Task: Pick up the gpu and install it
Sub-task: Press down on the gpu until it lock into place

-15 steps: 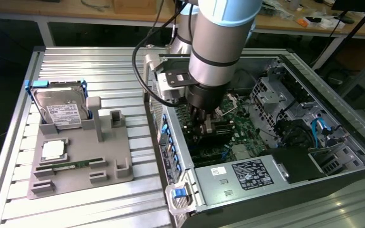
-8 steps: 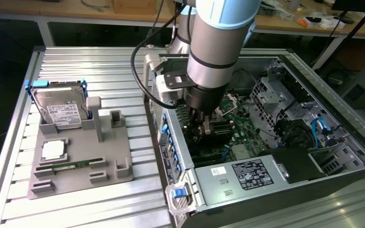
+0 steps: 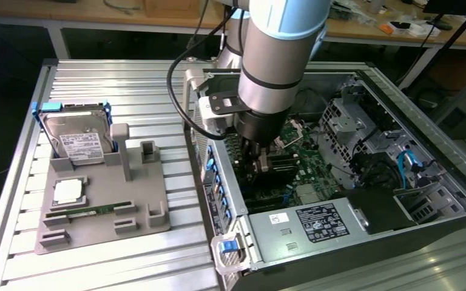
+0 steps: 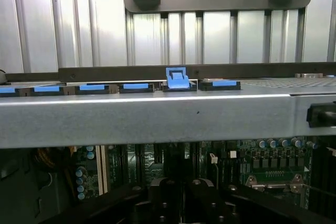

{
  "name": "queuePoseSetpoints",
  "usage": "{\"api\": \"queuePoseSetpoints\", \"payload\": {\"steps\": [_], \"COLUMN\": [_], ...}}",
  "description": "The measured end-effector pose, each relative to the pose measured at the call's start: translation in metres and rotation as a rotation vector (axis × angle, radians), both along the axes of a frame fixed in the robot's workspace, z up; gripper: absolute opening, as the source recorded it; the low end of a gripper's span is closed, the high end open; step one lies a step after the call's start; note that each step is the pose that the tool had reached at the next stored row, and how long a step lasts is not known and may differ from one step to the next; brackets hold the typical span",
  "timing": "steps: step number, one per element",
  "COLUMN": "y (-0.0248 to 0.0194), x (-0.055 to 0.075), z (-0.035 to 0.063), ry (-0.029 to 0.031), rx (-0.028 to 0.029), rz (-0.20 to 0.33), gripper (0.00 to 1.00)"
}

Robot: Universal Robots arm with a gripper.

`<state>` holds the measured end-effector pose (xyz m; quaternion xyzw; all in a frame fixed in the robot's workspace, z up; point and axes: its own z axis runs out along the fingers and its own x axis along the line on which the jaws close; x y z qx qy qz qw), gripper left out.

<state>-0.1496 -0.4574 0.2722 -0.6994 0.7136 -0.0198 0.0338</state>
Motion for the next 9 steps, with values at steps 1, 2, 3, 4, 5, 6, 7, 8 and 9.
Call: {"api": "queuePoseSetpoints", "payload": {"steps": [1,2,3,4,5,6,7,8,9], "y": [0.0007,0.0011,0.0015,0.0022,0.0029,0.0036,0.0045,0.0063,0.0086], "x": [0.000,0.000,0.000,0.000,0.000,0.000,0.000,-0.001,-0.002], "z": [0.0026,0.0056,0.0091,0.0118,0.0142,0.0159,0.0165,0.0167,0.0169], "ry": [-0.0011,-0.0005,0.0002,-0.0005,-0.0010,-0.0015,-0.0017,-0.0016,-0.0016], "rx": [0.0014,0.0002,-0.0012,-0.0010,-0.0010,-0.0010,-0.0010,-0.0019,-0.0027], "rz": [0.000,0.000,0.000,0.000,0.000,0.000,0.000,0.000,0.000], "gripper": [0.11,0.11,0.11,0.11,0.11,0.11,0.11,0.11,0.11]}}
